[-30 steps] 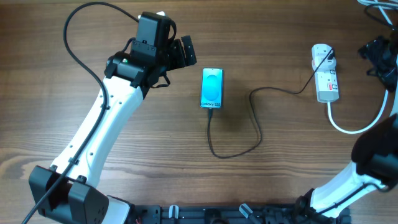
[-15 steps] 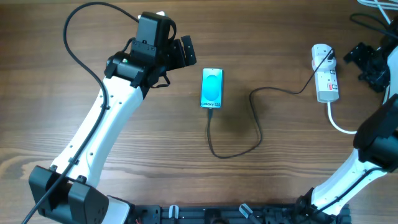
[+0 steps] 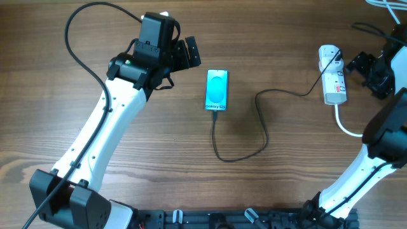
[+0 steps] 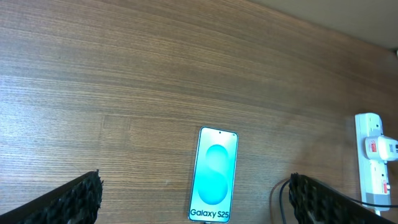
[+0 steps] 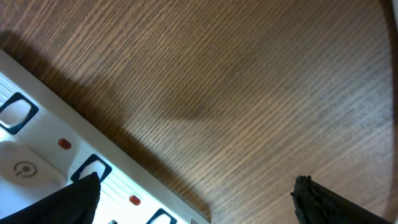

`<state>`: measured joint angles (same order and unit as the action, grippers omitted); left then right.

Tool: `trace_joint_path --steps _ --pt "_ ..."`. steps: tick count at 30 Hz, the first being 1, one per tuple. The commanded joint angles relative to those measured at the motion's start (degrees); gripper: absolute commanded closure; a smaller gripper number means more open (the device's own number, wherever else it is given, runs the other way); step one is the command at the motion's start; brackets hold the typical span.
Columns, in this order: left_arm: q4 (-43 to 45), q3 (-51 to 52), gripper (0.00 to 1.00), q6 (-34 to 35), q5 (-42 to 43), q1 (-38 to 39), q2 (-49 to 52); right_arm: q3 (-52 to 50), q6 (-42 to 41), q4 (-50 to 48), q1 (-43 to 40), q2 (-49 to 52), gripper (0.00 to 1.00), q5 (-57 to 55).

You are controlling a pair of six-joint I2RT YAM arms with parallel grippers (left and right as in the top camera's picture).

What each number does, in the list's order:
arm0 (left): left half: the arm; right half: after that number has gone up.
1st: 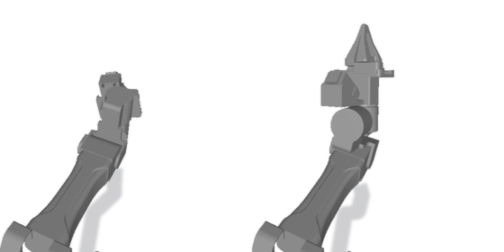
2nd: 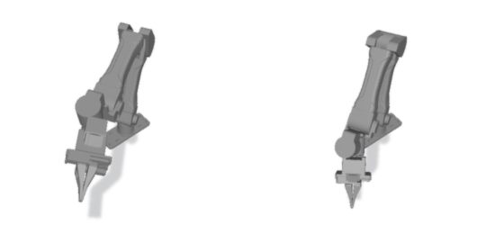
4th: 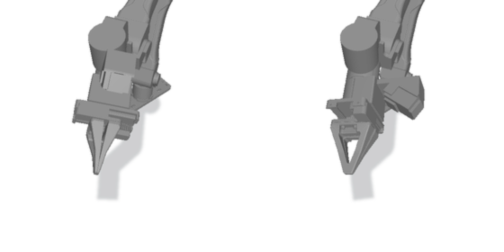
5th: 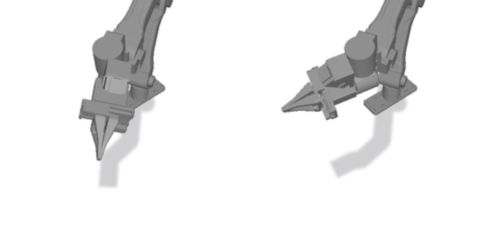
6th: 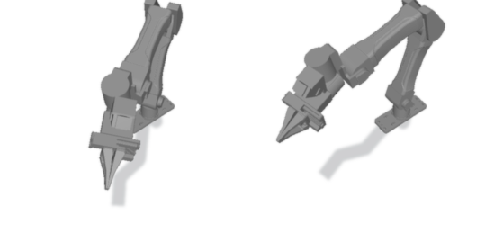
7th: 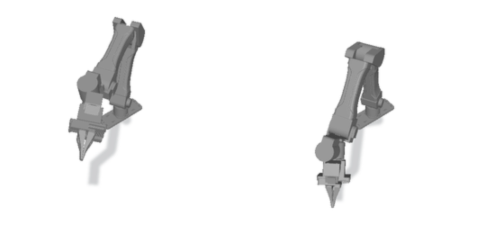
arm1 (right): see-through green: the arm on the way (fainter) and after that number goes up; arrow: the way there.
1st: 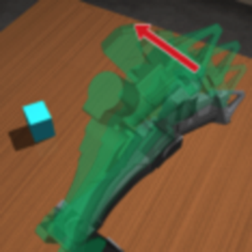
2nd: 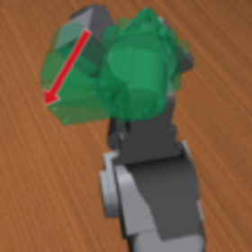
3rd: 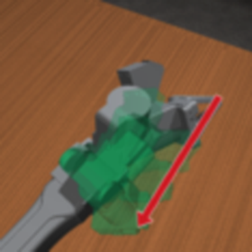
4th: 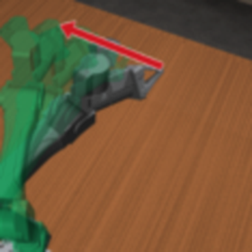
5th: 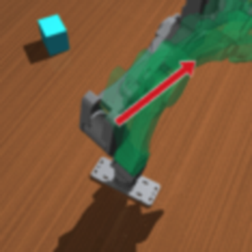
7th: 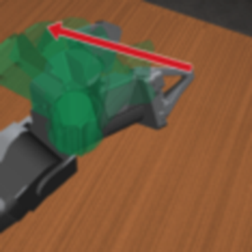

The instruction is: Plug charger to phone and switch on socket

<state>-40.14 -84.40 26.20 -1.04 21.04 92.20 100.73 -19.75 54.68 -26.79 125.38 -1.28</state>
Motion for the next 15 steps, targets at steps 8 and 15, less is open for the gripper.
trace_joint_path --steps 8,15 --pt "0.0 -0.04 0.0 -0.7 -0.79 -0.33 0.42 -0.37 1.77 -1.53 -0.2 2.29 0.0 2.71" --pt "0.0 -0.04 0.0 -0.7 -0.79 -0.33 0.42 -0.37 1.73 -1.49 -0.2 2.67 0.0 2.93"
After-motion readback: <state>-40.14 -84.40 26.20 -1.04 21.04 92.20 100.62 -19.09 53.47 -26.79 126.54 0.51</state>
